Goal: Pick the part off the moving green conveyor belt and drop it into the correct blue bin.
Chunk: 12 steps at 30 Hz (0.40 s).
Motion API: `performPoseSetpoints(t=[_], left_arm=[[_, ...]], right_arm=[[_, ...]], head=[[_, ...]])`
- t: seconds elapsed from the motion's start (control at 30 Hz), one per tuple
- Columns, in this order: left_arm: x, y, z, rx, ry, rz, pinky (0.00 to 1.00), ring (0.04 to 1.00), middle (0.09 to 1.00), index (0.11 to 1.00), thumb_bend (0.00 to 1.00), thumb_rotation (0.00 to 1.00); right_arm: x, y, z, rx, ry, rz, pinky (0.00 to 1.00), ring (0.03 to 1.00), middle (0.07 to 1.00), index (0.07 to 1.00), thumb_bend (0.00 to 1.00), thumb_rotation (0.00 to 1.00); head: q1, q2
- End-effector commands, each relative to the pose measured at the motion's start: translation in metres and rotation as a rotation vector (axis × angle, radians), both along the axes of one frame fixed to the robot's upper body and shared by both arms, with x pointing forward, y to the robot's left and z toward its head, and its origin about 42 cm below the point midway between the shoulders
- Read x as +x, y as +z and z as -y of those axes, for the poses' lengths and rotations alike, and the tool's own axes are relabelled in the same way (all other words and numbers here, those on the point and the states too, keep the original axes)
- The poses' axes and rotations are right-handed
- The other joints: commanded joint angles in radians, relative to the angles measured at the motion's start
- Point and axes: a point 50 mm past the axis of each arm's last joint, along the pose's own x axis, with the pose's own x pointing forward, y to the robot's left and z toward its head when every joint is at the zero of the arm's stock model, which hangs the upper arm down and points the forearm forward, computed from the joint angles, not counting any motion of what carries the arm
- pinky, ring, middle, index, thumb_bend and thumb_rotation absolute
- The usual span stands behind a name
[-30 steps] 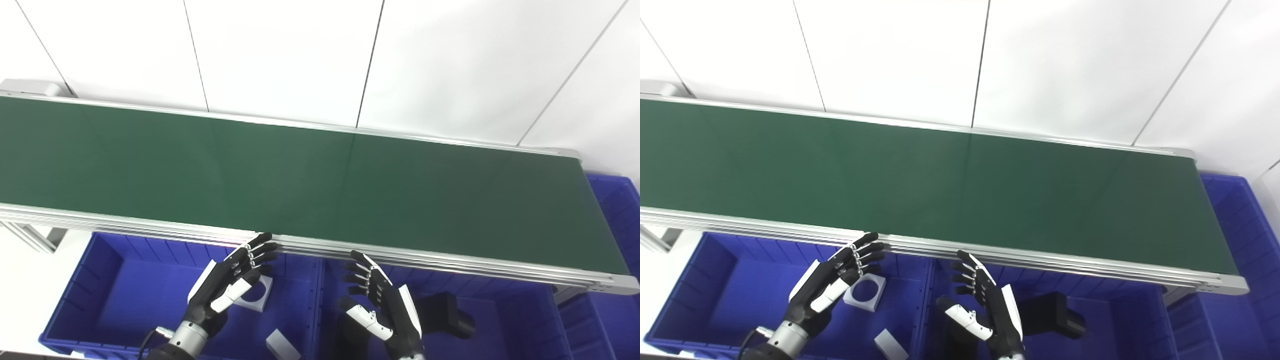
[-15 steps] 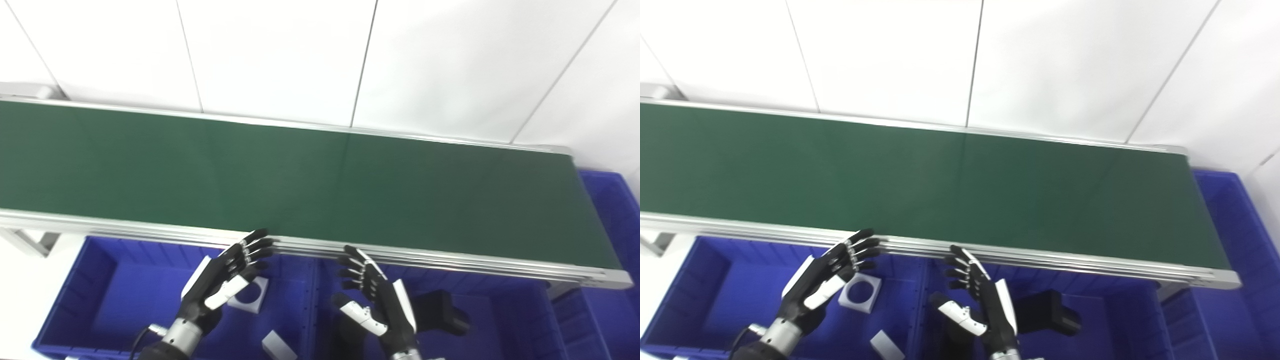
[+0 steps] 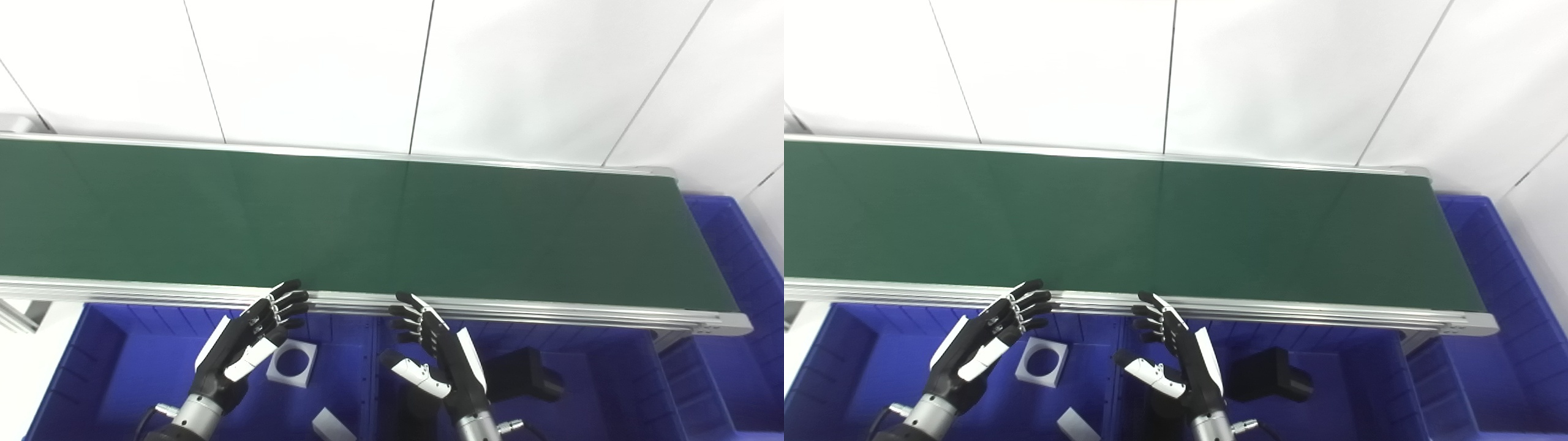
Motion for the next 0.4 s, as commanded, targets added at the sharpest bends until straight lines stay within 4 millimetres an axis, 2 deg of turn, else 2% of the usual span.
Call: performPoseSetpoints(t=[0.0, 0.17, 0.37], left_arm=[[0.008, 0.014, 0.000, -0.015, -0.010, 0.050, 0.78, 0.821, 0.836, 0.860, 0.80, 0.60], [0.007, 0.017, 0.004, -0.013, -0.011, 0.060, 0.78, 0.822, 0.830, 0.852, 0.81, 0.60], [0.008, 0.020, 0.010, 0.029, -0.018, 0.093, 0.73, 0.792, 0.809, 0.835, 0.82, 0.61]], right_arm=[[0.004, 0.014, -0.007, 0.031, 0.002, 0.050, 0.69, 0.747, 0.794, 0.865, 0.75, 0.57], [0.003, 0.018, -0.001, 0.018, 0.003, 0.059, 0.68, 0.748, 0.799, 0.868, 0.74, 0.59], [0.004, 0.025, 0.005, 0.025, -0.009, 0.062, 0.67, 0.742, 0.788, 0.862, 0.76, 0.60]], head=[[0.012, 0.007], [0.065, 0.035], [0.108, 0.080]])
